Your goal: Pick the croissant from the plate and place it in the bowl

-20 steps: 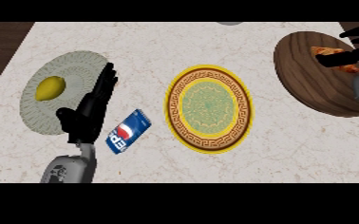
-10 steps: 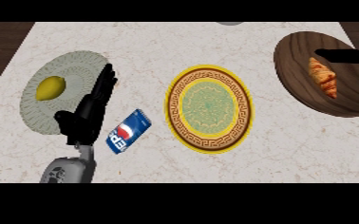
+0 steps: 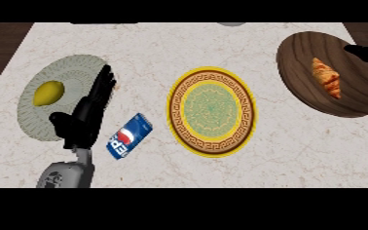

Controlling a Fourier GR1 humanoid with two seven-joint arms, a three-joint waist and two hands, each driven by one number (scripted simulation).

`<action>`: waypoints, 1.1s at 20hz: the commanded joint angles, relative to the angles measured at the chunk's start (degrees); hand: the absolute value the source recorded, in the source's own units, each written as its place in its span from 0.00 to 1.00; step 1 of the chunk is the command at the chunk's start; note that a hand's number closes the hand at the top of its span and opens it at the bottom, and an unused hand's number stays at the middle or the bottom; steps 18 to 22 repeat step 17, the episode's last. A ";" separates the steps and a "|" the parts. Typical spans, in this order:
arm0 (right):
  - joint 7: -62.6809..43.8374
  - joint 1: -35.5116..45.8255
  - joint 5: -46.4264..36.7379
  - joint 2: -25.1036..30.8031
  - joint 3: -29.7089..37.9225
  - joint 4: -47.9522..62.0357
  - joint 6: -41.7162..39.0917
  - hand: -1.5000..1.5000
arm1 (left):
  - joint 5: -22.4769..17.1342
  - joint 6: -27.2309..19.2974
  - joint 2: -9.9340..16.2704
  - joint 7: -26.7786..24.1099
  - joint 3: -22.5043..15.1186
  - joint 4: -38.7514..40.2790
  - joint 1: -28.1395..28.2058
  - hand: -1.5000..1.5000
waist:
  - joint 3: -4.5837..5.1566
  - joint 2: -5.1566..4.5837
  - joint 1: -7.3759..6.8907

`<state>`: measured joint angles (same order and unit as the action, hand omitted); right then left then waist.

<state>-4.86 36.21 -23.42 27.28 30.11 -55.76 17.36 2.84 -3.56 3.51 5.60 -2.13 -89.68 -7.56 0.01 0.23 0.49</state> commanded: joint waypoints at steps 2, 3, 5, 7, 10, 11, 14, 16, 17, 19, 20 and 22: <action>-3.86 -5.81 8.34 -0.91 3.59 -9.79 -4.72 0.00 | 0.37 0.15 -0.05 0.20 -0.19 0.25 -0.34 0.50 | 0.01 0.10 0.38; -2.18 -9.67 9.28 -2.38 3.13 -14.12 -4.97 0.00 | -0.78 1.05 0.10 -0.93 0.30 -0.36 1.45 0.50 | 0.01 0.08 0.26; -4.75 -12.34 12.17 -0.97 3.96 -18.94 -8.87 0.00 | 0.21 0.57 1.22 -0.39 0.73 -1.99 2.63 0.50 | 0.01 0.12 0.22; 1.51 -15.94 16.78 0.38 7.50 -15.85 -12.36 0.00 | -1.30 2.45 1.64 -1.31 1.40 0.07 1.80 0.50 | -0.03 -0.09 0.05; -1.29 -21.95 19.02 -3.71 6.20 -25.68 -13.42 0.00 | -0.73 1.66 0.54 -2.76 1.55 3.02 -0.44 0.50 | 0.00 -0.11 0.08; -4.04 -23.71 18.05 -5.29 4.45 -31.24 -12.65 0.00 | 2.55 -1.07 -1.91 -2.01 -2.10 -0.01 2.66 0.50 | 0.00 -0.04 -0.01; -1.45 -25.26 18.55 -4.08 4.34 -28.90 -12.97 0.00 | -0.33 0.90 -0.08 0.55 1.62 1.98 -3.47 0.50 | -0.01 -0.19 -0.26; 1.57 -25.12 20.28 -3.38 4.89 -25.59 -14.28 0.00 | 0.92 0.55 -1.61 -3.09 -0.53 1.82 1.79 0.50 | -0.02 -0.22 -0.45; -1.91 -27.01 21.00 -4.22 4.55 -31.20 -14.28 0.00 | 0.59 1.63 -0.60 -5.69 0.83 4.96 0.63 0.50 | 0.00 -0.20 -0.31; -1.91 -27.01 21.00 -4.22 4.55 -31.20 -14.28 0.00 | 0.59 1.63 -0.60 -5.69 0.83 4.96 0.63 0.50 | 0.00 -0.20 -0.31; -1.91 -27.01 21.00 -4.22 4.55 -31.20 -14.28 0.00 | 0.59 1.63 -0.60 -5.69 0.83 4.96 0.63 0.50 | 0.00 -0.20 -0.31; -1.91 -27.01 21.00 -4.22 4.55 -31.20 -14.28 0.00 | 0.59 1.63 -0.60 -5.69 0.83 4.96 0.63 0.50 | 0.00 -0.20 -0.31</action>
